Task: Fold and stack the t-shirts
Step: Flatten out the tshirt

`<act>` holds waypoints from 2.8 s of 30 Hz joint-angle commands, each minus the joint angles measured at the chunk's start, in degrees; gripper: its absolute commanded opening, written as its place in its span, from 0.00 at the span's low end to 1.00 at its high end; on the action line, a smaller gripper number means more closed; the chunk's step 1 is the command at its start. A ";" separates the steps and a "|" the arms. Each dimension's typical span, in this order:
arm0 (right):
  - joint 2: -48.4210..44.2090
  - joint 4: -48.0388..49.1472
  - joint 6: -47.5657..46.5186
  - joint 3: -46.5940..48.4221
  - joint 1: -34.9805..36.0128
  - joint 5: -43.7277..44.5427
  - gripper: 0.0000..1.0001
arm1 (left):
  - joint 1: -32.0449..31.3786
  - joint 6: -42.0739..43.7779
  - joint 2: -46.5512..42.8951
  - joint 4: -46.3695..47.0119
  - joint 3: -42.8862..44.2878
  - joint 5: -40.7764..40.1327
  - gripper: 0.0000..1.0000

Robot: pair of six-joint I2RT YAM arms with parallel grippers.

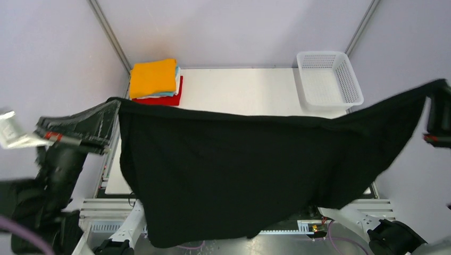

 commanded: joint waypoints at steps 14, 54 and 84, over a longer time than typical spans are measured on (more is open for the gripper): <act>10.06 40.08 -12.19 -46.97 -0.68 26.93 0.00 | 0.22 2.47 21.59 21.23 -42.22 -16.32 0.00; 49.31 30.71 24.98 -45.15 -17.95 -13.73 0.99 | -7.08 2.76 65.58 26.11 -18.73 -13.44 0.99; 81.67 33.52 60.84 -25.54 -17.81 -19.40 0.99 | -11.74 -0.62 56.72 31.34 -52.87 -9.16 0.99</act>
